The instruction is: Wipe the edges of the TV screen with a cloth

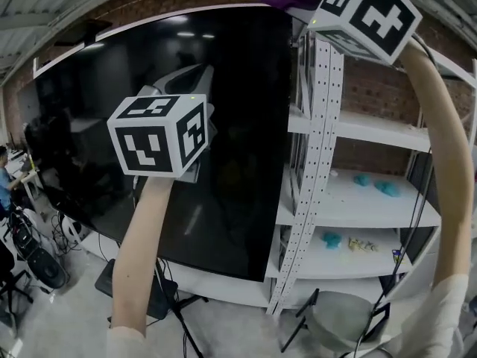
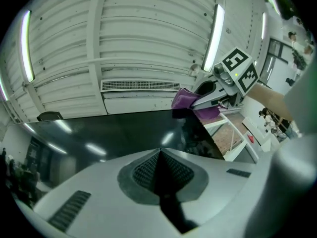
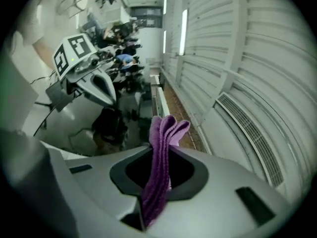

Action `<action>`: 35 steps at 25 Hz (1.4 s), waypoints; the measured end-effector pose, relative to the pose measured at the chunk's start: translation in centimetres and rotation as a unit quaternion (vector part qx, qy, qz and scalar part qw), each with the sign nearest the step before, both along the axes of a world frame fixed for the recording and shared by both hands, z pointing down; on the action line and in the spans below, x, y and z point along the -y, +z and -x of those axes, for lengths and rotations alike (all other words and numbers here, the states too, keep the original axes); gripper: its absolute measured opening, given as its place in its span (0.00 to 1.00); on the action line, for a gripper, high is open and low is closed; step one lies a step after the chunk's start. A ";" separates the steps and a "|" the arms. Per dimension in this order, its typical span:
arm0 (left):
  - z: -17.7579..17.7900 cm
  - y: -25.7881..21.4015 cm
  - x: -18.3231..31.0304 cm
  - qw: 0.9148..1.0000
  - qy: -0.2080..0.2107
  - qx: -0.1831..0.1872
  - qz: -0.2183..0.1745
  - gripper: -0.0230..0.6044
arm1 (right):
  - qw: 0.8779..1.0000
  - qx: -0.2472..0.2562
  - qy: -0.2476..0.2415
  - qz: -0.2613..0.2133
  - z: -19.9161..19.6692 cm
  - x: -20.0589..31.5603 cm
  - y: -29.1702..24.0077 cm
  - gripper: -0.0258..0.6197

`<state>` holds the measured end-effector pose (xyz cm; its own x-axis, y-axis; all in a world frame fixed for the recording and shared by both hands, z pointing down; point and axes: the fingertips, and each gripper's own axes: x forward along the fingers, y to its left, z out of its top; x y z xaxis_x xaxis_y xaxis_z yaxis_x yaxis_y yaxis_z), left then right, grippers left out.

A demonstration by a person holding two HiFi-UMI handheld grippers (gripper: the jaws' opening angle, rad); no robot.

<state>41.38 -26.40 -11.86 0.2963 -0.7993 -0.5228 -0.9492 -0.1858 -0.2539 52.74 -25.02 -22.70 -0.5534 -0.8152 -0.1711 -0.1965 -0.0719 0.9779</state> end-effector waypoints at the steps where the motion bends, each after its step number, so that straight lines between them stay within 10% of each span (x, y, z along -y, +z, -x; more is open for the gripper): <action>1: 0.5 -0.1 -0.2 1.000 -0.002 -0.004 0.000 0.06 | 0.999 -0.030 0.014 0.000 0.3 0.1 0.1 0.13; 12: 4.2 -0.8 -0.9 0.997 -0.062 -0.036 -0.012 0.06 | 0.969 -0.226 0.089 0.034 5.3 1.7 1.3 0.13; 25: 22.0 -1.8 -5.1 0.997 -0.070 -0.042 -0.003 0.06 | 0.973 -0.201 0.082 0.076 24.3 1.9 0.1 0.13; 35: 35.2 -5.2 -5.2 0.996 -0.062 -0.054 -0.030 0.06 | 0.961 -0.228 0.157 0.007 36.7 4.0 1.7 0.13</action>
<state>6.21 -21.16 -17.06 0.1364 -0.7933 -0.5933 -0.9862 -0.0523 -0.1569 16.08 -29.03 -20.96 -0.2956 -0.9544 0.0427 0.2820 -0.0444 0.9584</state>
